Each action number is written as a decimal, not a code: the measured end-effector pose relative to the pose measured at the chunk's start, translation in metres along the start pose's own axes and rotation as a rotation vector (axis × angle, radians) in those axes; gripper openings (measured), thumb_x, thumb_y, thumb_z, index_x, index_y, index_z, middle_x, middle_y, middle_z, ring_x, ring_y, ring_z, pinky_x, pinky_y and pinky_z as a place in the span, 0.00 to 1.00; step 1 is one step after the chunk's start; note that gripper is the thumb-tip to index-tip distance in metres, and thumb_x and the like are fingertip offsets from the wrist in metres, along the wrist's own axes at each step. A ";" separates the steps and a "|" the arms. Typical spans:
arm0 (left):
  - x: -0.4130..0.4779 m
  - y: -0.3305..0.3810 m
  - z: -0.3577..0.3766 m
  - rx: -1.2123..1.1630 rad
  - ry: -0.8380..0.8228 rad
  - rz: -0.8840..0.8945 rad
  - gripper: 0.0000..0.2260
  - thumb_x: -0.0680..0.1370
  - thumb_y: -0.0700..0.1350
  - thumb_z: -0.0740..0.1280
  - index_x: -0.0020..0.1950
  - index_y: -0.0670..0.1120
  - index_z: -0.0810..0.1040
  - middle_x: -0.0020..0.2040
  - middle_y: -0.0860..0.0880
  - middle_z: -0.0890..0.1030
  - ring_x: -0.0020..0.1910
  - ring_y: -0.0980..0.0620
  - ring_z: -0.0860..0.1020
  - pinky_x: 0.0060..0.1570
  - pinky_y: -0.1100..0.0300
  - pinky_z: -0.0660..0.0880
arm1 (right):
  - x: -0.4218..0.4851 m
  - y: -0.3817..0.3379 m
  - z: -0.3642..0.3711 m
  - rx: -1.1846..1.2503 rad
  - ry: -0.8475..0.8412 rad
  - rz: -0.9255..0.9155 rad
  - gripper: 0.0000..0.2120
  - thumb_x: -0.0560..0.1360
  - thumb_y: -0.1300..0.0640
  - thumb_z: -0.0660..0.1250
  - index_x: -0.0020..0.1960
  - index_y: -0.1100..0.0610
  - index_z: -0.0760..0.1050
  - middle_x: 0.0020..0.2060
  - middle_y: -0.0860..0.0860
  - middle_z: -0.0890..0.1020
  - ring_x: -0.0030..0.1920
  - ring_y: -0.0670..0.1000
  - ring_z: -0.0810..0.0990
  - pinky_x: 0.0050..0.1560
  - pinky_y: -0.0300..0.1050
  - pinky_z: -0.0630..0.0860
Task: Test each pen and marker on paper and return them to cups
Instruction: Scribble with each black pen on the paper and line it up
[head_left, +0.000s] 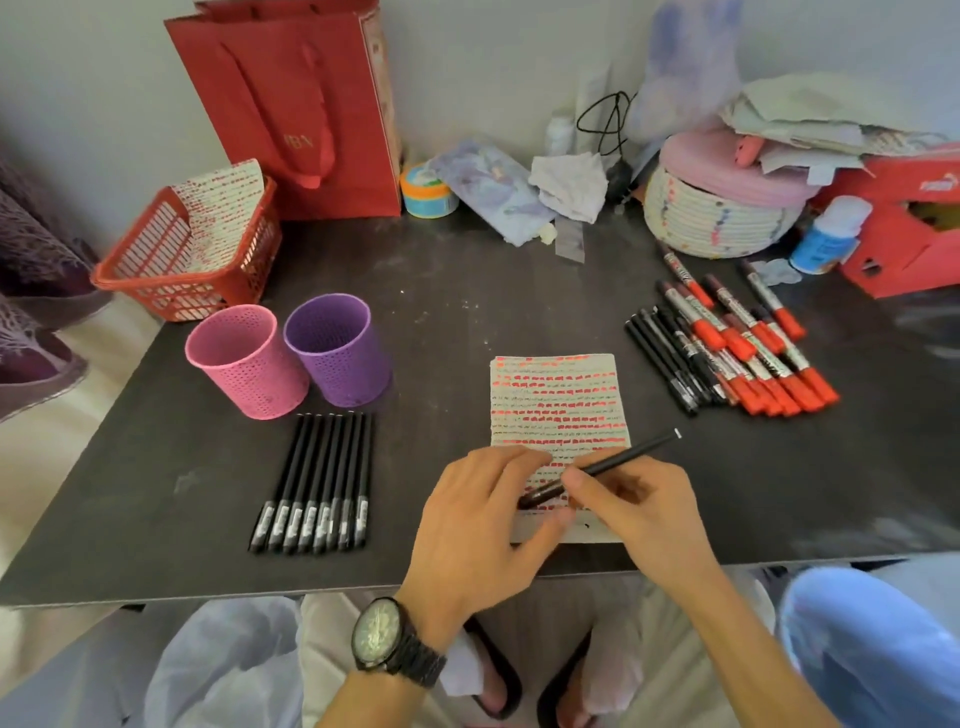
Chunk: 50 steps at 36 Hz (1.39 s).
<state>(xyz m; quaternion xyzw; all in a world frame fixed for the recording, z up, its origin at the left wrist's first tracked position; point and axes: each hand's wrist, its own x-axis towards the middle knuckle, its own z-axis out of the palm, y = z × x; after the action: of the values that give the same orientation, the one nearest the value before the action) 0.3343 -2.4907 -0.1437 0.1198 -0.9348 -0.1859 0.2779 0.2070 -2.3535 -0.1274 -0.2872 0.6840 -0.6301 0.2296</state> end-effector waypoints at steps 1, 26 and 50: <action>0.000 0.002 0.002 0.035 -0.012 0.032 0.21 0.82 0.61 0.60 0.64 0.48 0.80 0.61 0.53 0.81 0.60 0.53 0.78 0.58 0.58 0.72 | 0.000 0.000 0.000 -0.006 -0.005 -0.014 0.08 0.70 0.44 0.76 0.49 0.43 0.86 0.44 0.49 0.88 0.45 0.56 0.86 0.47 0.50 0.83; -0.011 0.013 0.008 0.157 0.130 -0.040 0.23 0.80 0.62 0.62 0.31 0.48 0.70 0.26 0.55 0.71 0.24 0.56 0.68 0.20 0.60 0.63 | 0.003 0.002 -0.007 0.096 -0.145 -0.042 0.06 0.74 0.57 0.73 0.38 0.54 0.83 0.30 0.53 0.83 0.39 0.48 0.84 0.47 0.39 0.80; -0.023 0.004 0.001 -0.018 -0.097 -0.339 0.23 0.71 0.65 0.67 0.63 0.60 0.70 0.56 0.64 0.75 0.56 0.66 0.67 0.61 0.73 0.60 | 0.000 -0.011 0.010 -0.003 0.152 -0.072 0.09 0.78 0.51 0.72 0.40 0.51 0.79 0.30 0.53 0.82 0.27 0.49 0.78 0.30 0.39 0.76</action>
<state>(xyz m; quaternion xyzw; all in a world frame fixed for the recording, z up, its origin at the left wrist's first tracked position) 0.3523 -2.4796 -0.1541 0.2643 -0.9117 -0.2442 0.1981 0.2143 -2.3612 -0.1178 -0.2633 0.6896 -0.6568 0.1539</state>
